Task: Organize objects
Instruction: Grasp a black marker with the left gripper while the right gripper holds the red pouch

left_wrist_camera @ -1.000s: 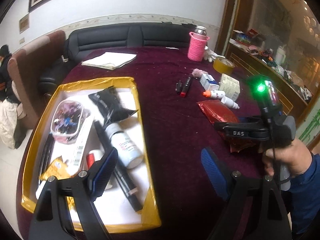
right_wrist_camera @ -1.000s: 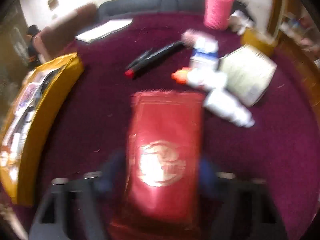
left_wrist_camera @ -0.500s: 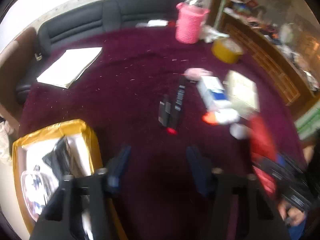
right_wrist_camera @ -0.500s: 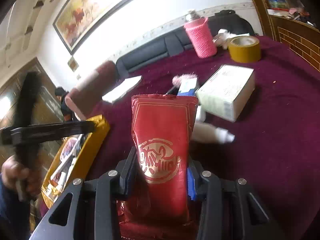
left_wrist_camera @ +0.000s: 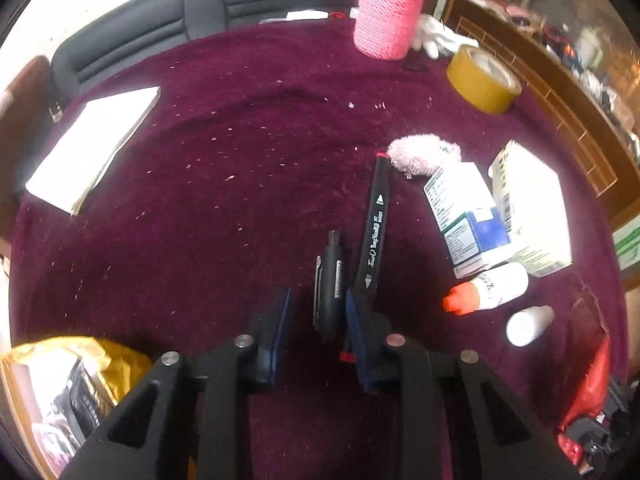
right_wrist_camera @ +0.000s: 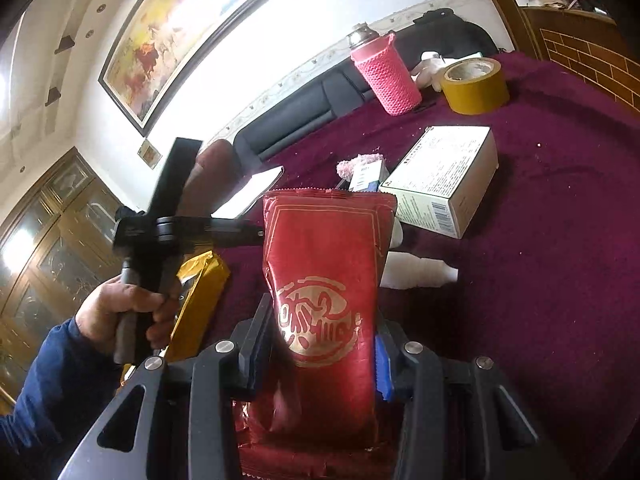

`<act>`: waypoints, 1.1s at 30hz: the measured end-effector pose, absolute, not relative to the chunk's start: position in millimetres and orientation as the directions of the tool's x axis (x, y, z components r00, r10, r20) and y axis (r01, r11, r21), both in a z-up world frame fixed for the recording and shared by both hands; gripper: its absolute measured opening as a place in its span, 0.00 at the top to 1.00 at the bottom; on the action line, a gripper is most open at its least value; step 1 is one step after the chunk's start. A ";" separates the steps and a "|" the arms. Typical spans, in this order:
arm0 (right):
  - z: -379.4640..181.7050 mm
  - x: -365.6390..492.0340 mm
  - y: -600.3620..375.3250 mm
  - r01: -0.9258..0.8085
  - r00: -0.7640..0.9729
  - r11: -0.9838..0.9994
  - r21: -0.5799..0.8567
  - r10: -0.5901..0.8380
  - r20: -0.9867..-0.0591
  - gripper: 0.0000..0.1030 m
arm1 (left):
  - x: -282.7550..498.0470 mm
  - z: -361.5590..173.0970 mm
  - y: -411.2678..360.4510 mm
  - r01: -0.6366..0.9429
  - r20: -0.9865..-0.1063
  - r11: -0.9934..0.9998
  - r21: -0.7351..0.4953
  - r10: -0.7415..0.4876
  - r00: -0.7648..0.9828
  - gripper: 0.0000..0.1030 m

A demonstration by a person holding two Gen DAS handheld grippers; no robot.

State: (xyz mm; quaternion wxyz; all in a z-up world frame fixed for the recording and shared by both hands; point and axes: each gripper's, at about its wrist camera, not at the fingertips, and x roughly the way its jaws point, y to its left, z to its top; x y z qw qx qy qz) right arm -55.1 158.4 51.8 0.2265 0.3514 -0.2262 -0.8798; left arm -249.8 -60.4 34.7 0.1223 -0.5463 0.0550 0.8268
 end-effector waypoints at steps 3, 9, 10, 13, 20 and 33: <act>51.4 -53.4 158.4 0.236 -0.648 -0.793 0.562 -0.560 -0.516 0.55 | -255.4 32.1 -55.3 -0.264 -0.918 -0.965 -0.014 0.117 -0.379 0.74; 49.9 -54.6 158.3 0.232 -0.643 -0.789 0.568 -0.563 -0.519 0.55 | -261.0 23.5 -51.9 -0.244 -0.916 -0.970 0.014 0.085 -0.391 0.85; 49.4 -55.0 159.1 0.228 -0.645 -0.791 0.568 -0.560 -0.520 0.55 | -258.1 23.9 -51.3 -0.239 -0.912 -0.971 0.023 0.077 -0.402 0.85; 48.0 -55.4 162.1 0.214 -0.651 -0.794 0.569 -0.550 -0.523 0.55 | -244.7 24.2 -50.0 -0.216 -0.905 -0.976 0.035 0.061 -0.421 0.86; 50.5 -52.8 159.6 0.219 -0.657 -0.807 0.548 -0.537 -0.529 0.55 | -181.8 36.4 -59.7 -0.201 -0.893 -0.978 -0.055 0.138 -0.428 0.86; 55.5 -45.0 149.1 0.243 -0.685 -0.849 0.470 -0.493 -0.537 0.55 | -42.7 62.6 -45.1 -0.235 -0.775 -0.972 -0.001 0.150 -0.615 0.86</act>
